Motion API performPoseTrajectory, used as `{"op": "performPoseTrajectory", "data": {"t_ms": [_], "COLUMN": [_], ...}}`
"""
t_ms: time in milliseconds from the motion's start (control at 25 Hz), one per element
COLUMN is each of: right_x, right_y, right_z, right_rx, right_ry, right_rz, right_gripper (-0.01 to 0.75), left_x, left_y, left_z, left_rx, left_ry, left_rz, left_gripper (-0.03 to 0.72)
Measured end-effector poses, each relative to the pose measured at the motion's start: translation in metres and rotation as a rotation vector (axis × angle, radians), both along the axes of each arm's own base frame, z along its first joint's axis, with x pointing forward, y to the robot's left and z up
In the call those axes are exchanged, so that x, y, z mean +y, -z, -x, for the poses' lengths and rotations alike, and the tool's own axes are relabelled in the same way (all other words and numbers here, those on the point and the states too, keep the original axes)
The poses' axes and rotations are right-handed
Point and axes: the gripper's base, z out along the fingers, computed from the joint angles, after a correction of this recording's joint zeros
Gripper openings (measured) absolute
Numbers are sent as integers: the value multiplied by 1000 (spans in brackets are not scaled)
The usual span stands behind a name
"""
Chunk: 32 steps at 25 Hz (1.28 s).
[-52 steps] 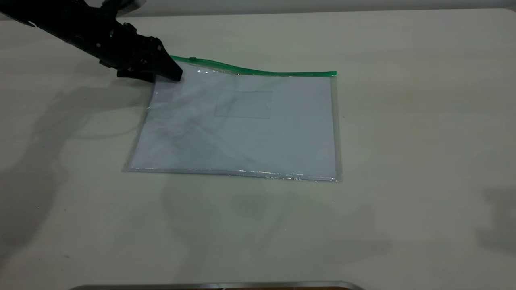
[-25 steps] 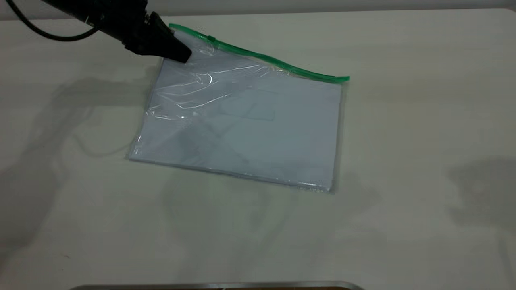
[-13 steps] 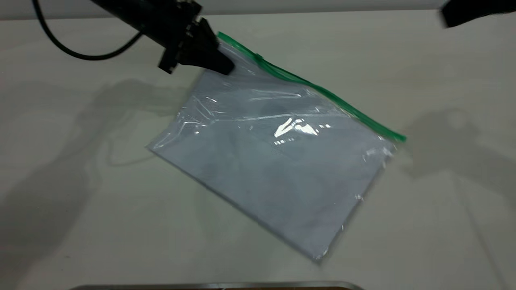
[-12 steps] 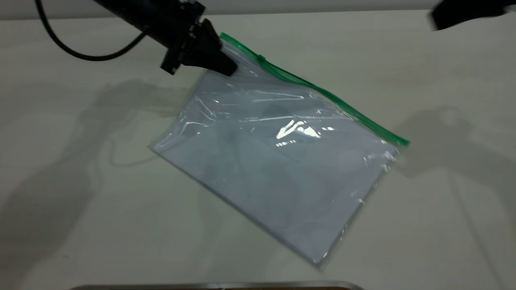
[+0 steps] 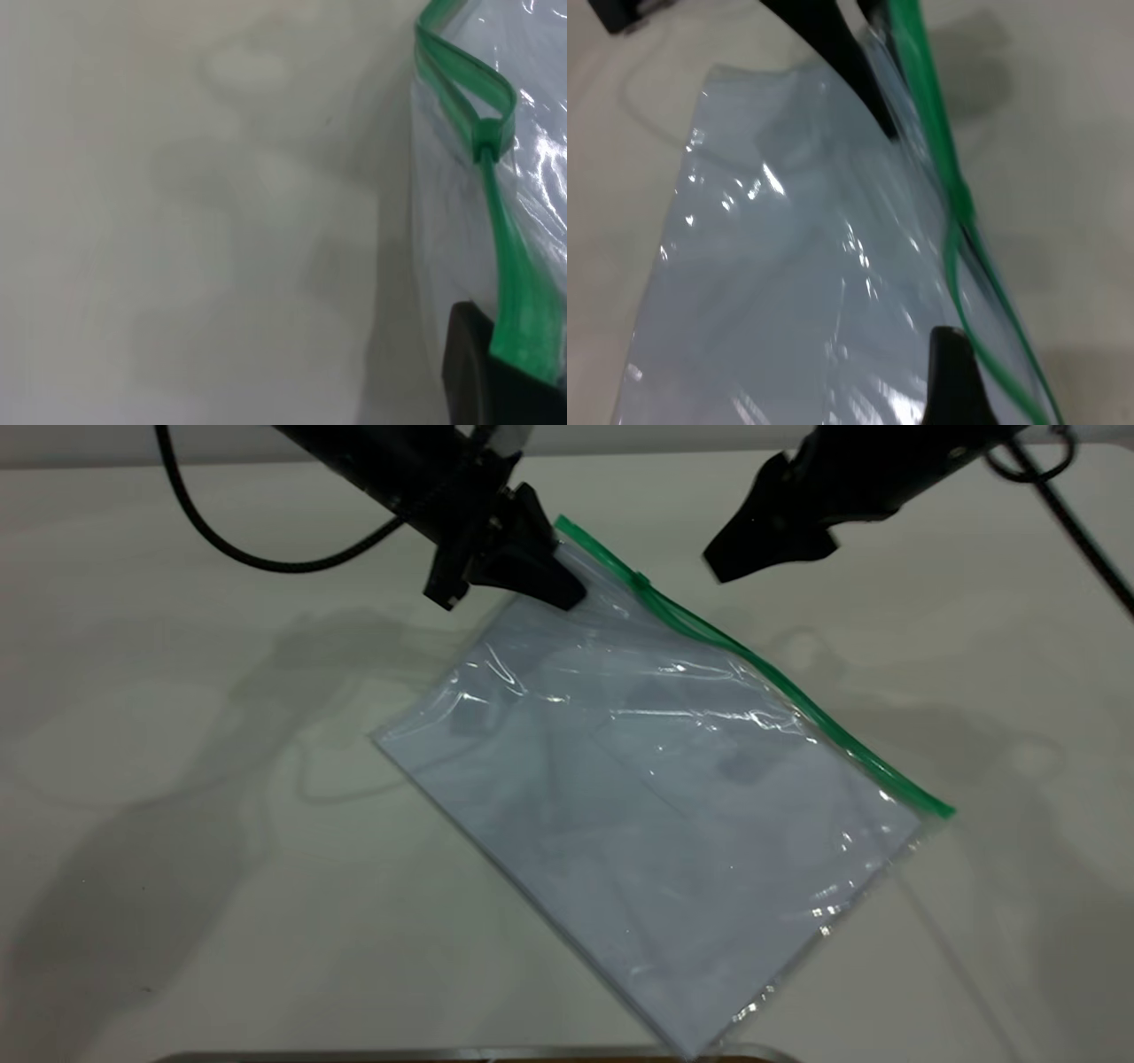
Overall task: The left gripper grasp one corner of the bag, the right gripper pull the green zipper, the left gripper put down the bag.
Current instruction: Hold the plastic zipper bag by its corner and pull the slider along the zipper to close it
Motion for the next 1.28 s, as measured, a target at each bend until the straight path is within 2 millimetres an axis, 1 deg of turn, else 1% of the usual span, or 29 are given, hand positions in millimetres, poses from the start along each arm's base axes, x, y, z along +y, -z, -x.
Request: {"op": "performPoseTrajectory", "data": {"t_ms": [120,280,480,720,1000,1160,1280], "right_x": [8,13,14,14,7,6,7], "right_y": [8,16,27,30,35,36,36], "right_z": [-4,-3,0,0,-7,-8,-7], "right_rx": [18,53,90,89,49,44,49], "right_ry": [-16,-33,-45,-47,46,53,46], "right_rz": [-19,-57,-69,-60,2,11,2], "right_gripper": [534,534,534,534,534,534,510], "left_x": [-12,-26,-39,-43,-45,-45,-45], "left_y": [0,1,2,2,1,1,1], "left_z": [5,9,13,14,14,14,14], "left_rx": [-6,-33,-56,-63,-58,-59,-60], "left_ry": [22,29,28,26,15,18,17], "left_rz": [-3,-16,-24,-24,-9,-8,-9], "left_gripper": [53,53,53,53,53,54,54]}}
